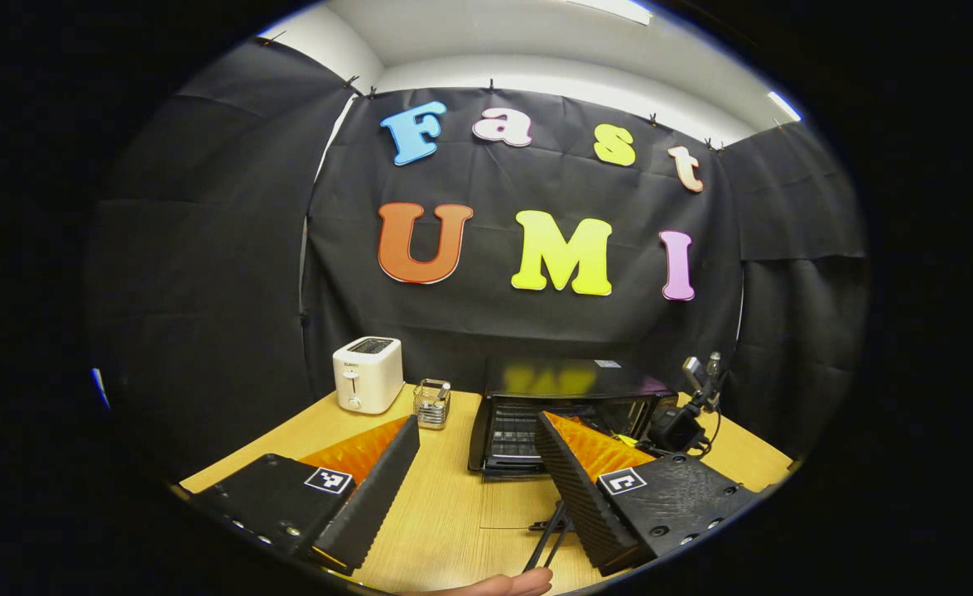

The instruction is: Open the electric oven with the left hand, put the food in, and close the electric oven.

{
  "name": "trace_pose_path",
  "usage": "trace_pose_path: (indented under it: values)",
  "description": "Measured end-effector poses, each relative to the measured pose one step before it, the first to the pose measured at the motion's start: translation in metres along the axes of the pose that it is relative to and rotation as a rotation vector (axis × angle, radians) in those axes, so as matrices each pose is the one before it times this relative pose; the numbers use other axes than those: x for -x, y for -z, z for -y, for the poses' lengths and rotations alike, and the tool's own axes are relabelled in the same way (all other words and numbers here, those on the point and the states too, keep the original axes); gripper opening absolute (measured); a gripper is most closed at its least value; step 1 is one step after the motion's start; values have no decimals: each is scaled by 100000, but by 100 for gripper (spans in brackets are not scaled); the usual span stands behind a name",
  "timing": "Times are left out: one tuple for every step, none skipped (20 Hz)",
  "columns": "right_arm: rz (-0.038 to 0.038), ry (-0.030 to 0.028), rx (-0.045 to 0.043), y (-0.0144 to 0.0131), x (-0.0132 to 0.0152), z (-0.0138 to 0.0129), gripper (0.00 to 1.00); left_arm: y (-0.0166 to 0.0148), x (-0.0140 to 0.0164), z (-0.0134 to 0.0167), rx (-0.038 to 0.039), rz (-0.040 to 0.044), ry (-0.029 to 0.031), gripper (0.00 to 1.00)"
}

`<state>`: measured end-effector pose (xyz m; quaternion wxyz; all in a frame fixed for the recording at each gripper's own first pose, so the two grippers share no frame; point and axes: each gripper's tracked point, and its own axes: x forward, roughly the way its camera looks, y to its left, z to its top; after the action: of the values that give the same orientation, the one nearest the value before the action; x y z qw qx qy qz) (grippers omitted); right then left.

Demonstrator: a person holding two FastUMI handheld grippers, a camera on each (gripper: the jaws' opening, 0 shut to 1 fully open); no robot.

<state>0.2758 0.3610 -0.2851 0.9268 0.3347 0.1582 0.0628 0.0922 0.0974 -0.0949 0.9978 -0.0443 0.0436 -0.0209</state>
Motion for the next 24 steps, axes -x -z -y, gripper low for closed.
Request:
trace_pose_path:
  values:
    - [-103, -1470, 830, -600, 1308, 155, 95, 376, 48, 383, -456, -754, 269, 82]
    - [698, -1333, 862, -555, 1126, 67, 94, 396, 48, 326, -526, -1012, 339, 82]
    - [827, -1356, 757, -707, 968, 50, 95, 482, 6, 308, -516, -1154, 280, 82]
    - [500, -1438, 1817, -764, 1290, 198, 94, 590, -62, 363, -327, -1382, 81, 82]
    - [907, -1420, 2511, -867, 1026, 55, 94, 511, -109, 342, -221, -1287, 93, 82]
    - [432, -1223, 3146, -744, 1075, 124, 94, 542, -316, 308, 22, -1430, 230, 92]
    - [1172, -1490, 2952, -934, 1029, 23, 94, 556, -41, 357, 107, -1401, 399, 92]
    - [1144, -1638, 2766, -1049, 1257, 206, 94, 693, -327, 431, 128, -1704, 512, 92]
    - [1538, -1901, 2236, -1085, 997, 73, 94, 733, -302, 423, -150, -1879, 575, 92]
    - [1793, -1079, 2289, -1111, 1178, 195, 94, 753, -350, 497, -591, -2049, 618, 93]
    - [2238, -196, 2483, -1116, 966, 290, 94, 690, -301, 311, -849, -1856, 109, 92]
    - [1780, 875, 2601, -1155, 876, 533, 94, 518, -319, -25, -633, -1613, -554, 92]
    - [1683, 1282, 2431, -997, 866, 646, 94, 757, -401, 137, -347, -1806, -266, 93]
    - [1580, -106, 1754, -1040, 857, 283, 94, 938, -453, 393, -372, -2098, 219, 92]
    - [1536, -14, 1134, -1132, 735, 326, 94, 945, -456, 317, -361, -2403, 125, 92]
    - [793, 366, 836, -867, 648, 553, 94, 1148, -635, 207, -115, -3020, 52, 92]
    - [1231, 811, 746, -967, 614, 651, 94, 1219, -556, 326, 20, -3514, 553, 93]
    - [1168, 656, 978, -1052, 523, 550, 94, 1018, -672, 396, 141, -3239, 589, 93]
    - [2051, 791, 1263, -1170, 490, 573, 94, 1120, -531, 549, -11, -3512, 909, 93]
    - [1865, 731, 1784, -1114, 316, 486, 94, 1115, -498, 651, -98, -3343, 988, 93]
    - [2568, 1257, 1978, -1201, 377, 653, 94, 1076, -344, 756, -279, -3367, 1351, 93]
    - [2402, 1063, 2466, -937, 304, 532, 94, 1178, -469, 820, 26, -3852, 1999, 93]
    - [1314, 1066, 3208, -855, 252, 542, 94, 978, -325, 758, 373, -3662, 1619, 93]
    - [614, 661, 4401, -387, 413, 590, 94, 678, -302, 495, -123, -3185, 906, 93]
